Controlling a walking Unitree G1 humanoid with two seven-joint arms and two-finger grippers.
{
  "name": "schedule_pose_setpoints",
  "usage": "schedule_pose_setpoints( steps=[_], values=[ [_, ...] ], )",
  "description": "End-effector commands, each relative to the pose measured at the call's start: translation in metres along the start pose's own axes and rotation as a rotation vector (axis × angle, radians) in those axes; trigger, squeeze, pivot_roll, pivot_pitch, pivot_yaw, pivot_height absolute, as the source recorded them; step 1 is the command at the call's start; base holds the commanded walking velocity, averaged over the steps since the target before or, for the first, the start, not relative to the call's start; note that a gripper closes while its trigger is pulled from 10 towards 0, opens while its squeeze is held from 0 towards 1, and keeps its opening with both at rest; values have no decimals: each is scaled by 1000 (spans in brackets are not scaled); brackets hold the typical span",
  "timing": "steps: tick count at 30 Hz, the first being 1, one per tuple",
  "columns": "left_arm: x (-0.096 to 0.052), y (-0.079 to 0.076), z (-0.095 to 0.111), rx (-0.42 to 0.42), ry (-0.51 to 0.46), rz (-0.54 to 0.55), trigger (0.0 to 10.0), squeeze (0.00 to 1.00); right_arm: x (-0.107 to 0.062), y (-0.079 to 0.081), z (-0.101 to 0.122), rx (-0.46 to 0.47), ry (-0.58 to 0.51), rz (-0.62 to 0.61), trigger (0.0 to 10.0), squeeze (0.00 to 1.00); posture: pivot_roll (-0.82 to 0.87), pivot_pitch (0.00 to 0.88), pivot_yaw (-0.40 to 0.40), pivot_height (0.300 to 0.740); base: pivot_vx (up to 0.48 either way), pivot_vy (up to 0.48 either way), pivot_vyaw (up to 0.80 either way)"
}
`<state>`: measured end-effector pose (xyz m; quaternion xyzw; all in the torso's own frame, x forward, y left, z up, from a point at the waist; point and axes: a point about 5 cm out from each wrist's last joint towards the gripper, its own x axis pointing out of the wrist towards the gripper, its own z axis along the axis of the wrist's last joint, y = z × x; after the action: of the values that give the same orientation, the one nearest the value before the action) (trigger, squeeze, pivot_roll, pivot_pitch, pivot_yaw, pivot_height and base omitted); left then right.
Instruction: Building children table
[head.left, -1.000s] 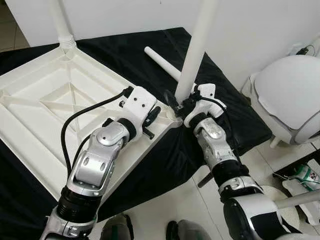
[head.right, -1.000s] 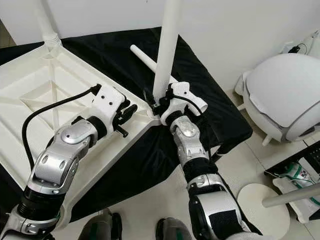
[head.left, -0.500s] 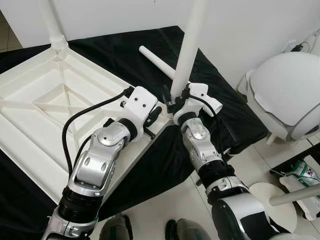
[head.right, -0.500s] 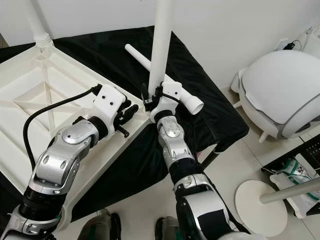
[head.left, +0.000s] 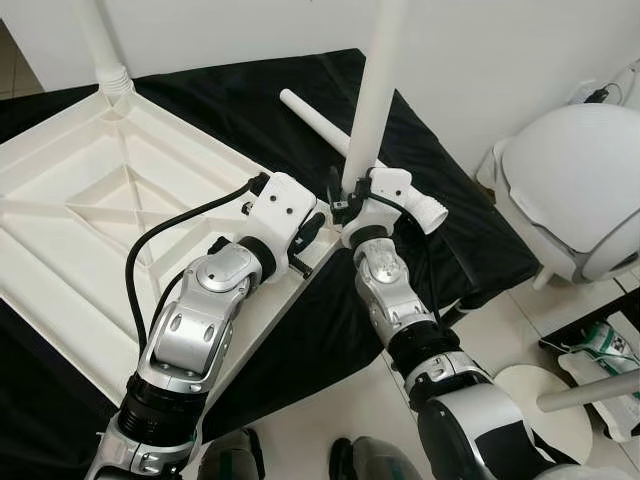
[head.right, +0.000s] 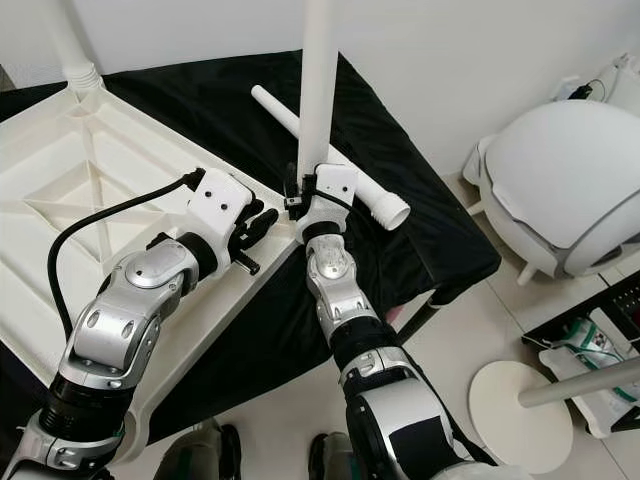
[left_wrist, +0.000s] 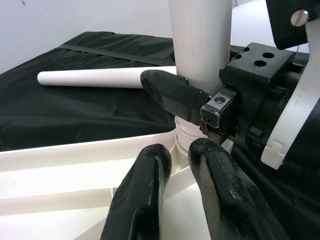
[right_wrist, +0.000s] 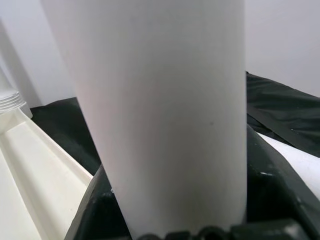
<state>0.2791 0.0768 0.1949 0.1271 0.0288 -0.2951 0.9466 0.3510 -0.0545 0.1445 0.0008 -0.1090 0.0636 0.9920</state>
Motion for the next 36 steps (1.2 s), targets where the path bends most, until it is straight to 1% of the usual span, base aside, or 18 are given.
schedule_pose_setpoints(
  steps=[1,2,4,7,11,14,29,30,36],
  values=[
    [-2,2,-1,-4,4,49,10000,0,-16,4,-33,-16,167,-16,10000,0,46,73,-40,740,0,0,0],
    [-2,2,-1,-4,4,49,10000,0,-16,4,-33,-16,167,-16,10000,0,46,73,-40,740,0,0,0],
    [-2,2,-2,-2,5,48,10000,0,-17,-1,-34,-2,166,-65,10000,0,42,72,-33,740,0,0,0],
    [-2,2,-2,-1,5,45,10000,0,-18,-2,-35,16,166,-89,10000,0,40,71,-32,740,0,0,0],
    [-2,2,-2,1,4,44,10000,0,-18,-1,-35,22,168,-94,10000,0,41,71,-32,740,0,0,0],
    [-2,2,-1,0,4,43,10000,0,-17,-3,-34,47,163,-118,10000,0,41,69,-32,740,0,0,0],
    [0,0,-1,0,0,43,10000,0,-11,-5,-23,12,97,-103,10000,0,41,58,-41,740,0,0,0],
    [0,0,-1,0,-1,43,10000,0,-10,-7,-22,7,89,-96,10000,1000,40,52,-43,740,0,0,0],
    [1,-1,-1,0,-4,40,10000,0,-8,-13,-20,21,71,-54,10000,1000,34,42,-46,740,0,0,0]
  ],
)
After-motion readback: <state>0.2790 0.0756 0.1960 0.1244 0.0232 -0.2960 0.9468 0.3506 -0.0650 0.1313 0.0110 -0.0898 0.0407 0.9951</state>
